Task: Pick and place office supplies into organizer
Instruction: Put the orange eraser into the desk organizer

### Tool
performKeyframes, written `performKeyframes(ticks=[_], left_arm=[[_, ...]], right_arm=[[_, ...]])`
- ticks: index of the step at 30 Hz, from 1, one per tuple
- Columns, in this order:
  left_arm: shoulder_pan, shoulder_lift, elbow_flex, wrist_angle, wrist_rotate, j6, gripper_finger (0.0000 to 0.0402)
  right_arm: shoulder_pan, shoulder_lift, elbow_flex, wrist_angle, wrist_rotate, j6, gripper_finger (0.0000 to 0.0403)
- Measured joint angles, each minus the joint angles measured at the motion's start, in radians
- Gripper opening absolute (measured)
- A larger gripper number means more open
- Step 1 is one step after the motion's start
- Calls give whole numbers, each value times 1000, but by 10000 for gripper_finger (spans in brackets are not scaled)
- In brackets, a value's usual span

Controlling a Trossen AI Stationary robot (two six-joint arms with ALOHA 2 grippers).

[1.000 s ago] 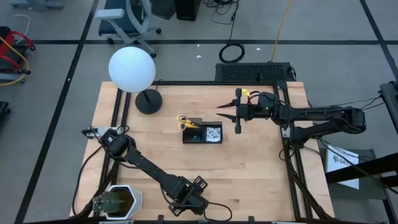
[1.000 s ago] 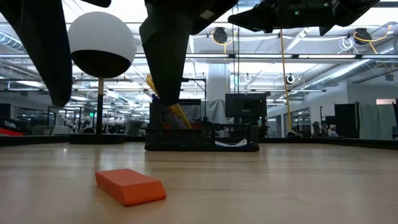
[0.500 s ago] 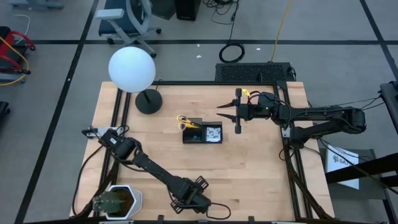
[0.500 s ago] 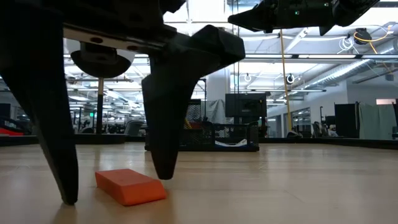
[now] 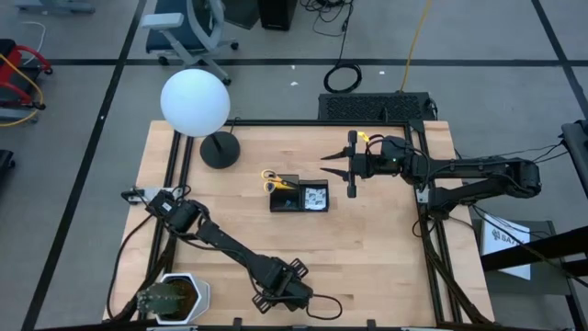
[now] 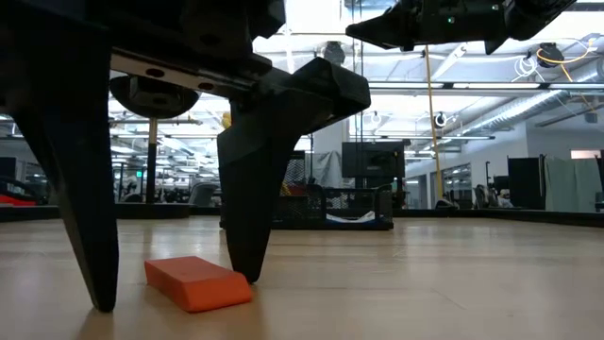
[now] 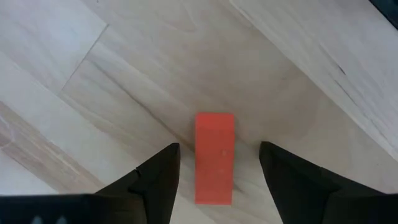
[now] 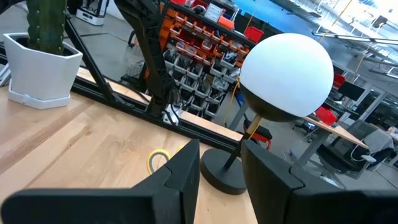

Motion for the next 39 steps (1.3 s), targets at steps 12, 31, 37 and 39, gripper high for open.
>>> performKeyframes(ticks=[12,31,37,39], left_arm=[[22,2,-3,29,0,-9,127],[20,-18,-5,18,-38,-67,62],[19,-51,-11,-19,-89,-69,62],[18,-72,-11,-27,-119,-70,62]], right_arm=[[0,0,0,0,0,0,110],[0,0,0,0,0,0,110],[0,0,0,0,0,0,110],[0,0,0,0,0,0,110]])
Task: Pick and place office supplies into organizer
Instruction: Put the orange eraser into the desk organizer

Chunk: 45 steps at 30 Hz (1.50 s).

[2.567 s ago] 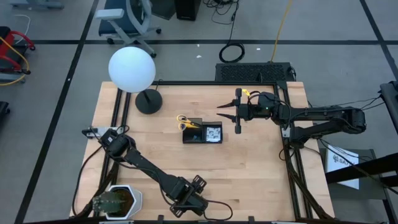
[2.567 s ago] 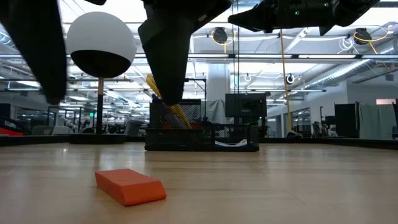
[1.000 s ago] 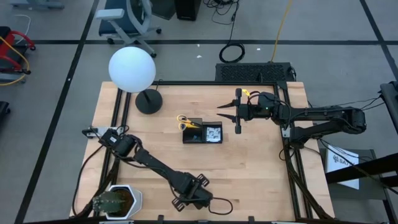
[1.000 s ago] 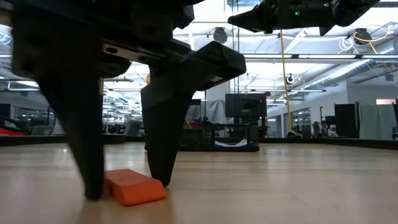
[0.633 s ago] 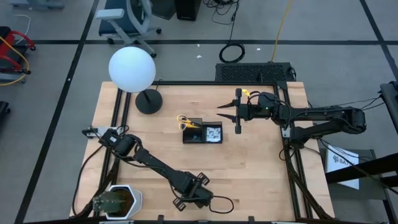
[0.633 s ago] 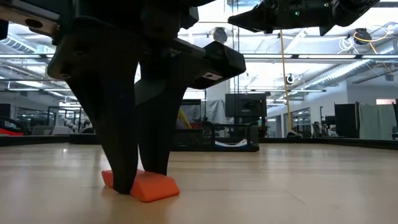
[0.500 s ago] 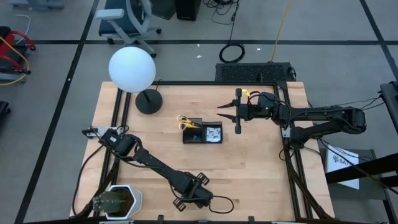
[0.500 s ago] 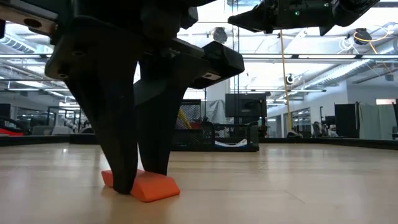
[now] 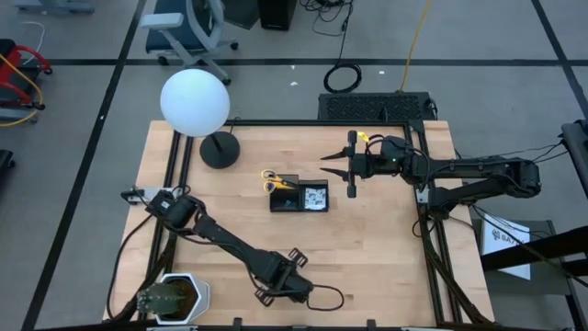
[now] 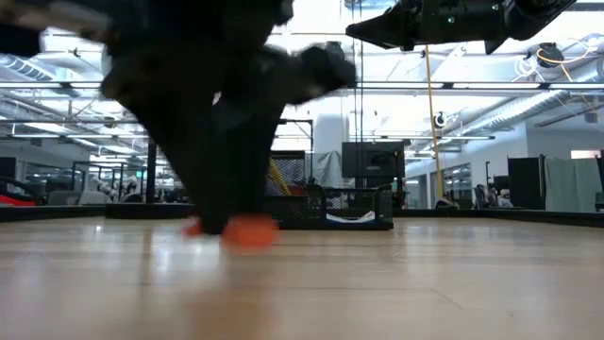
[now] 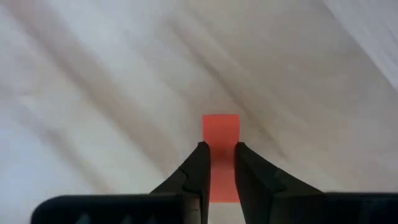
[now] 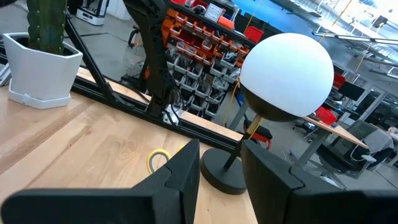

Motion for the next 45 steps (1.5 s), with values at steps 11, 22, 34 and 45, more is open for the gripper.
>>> performKeyframes(ticks=[11,22,34,45], left_arm=[[4,-60,4,-129,-185,-29,62],[53,-63,5,-277,-304,-81,62],[148,-64,6,-343,-423,-74,63],[209,-65,6,-379,-505,-75,63]], right_arm=[[0,0,0,1,0,0,110],[0,0,0,0,0,0,110],[0,0,0,0,0,0,110],[0,0,0,0,0,0,110]])
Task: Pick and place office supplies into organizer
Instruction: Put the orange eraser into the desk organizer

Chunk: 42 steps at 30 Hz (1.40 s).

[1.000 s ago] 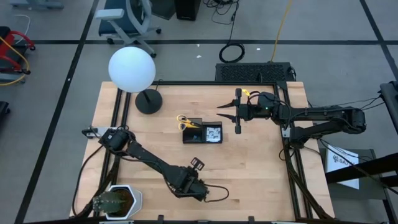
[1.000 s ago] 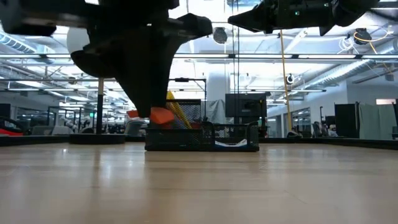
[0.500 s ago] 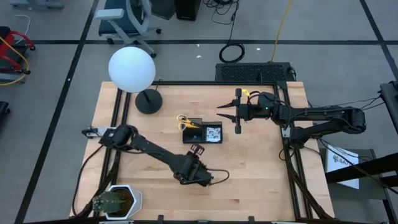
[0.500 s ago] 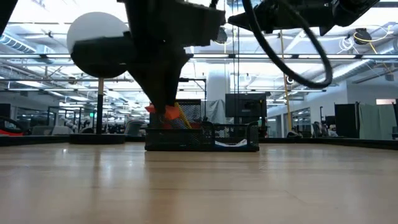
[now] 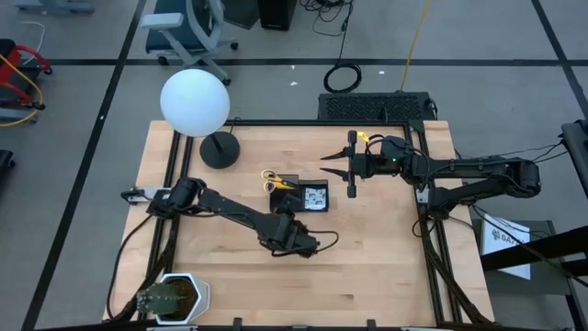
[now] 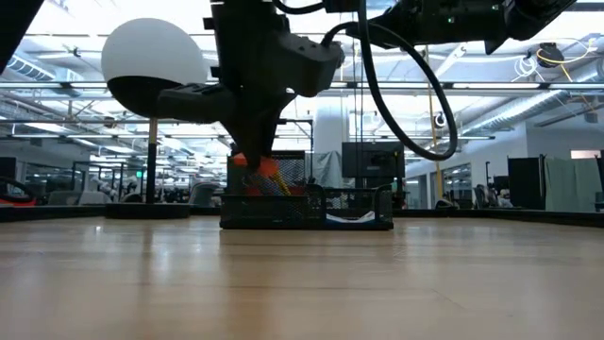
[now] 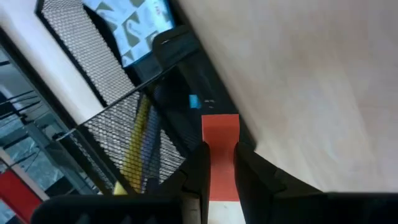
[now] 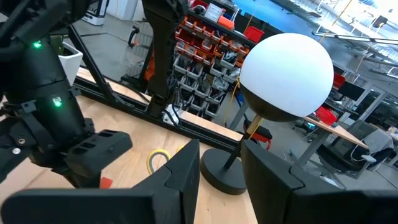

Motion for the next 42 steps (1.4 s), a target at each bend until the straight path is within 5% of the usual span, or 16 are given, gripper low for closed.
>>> performKeyframes(ticks=[42], left_arm=[[145,-2,1,9,-25,37,63]], right_arm=[[0,0,0,0,0,0,110]])
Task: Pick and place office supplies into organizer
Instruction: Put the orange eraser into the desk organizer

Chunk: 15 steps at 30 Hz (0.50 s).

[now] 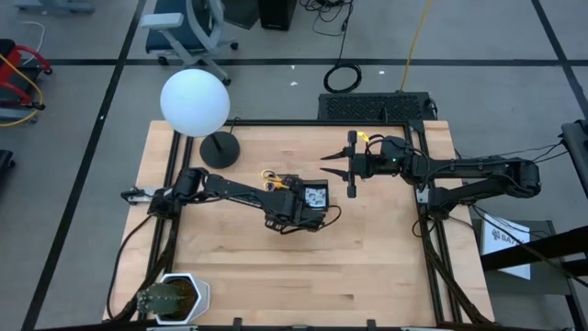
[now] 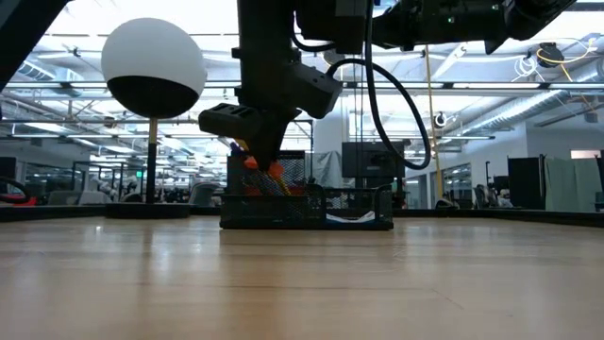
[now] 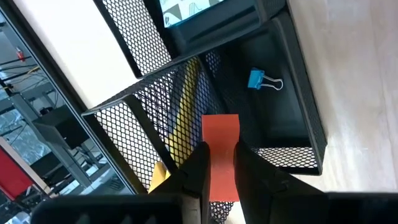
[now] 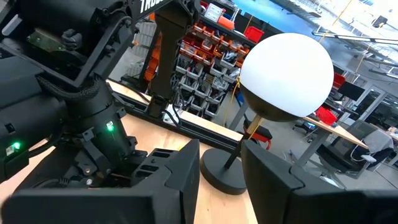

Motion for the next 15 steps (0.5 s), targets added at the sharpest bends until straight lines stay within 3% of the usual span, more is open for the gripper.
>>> performKeyframes(ticks=[7,15], left_arm=[[-1,0,0,9,3,0,72],[-1,0,0,22,8,1,159]], right_arm=[[0,0,0,0,0,0,110],[0,0,0,0,0,0,110]])
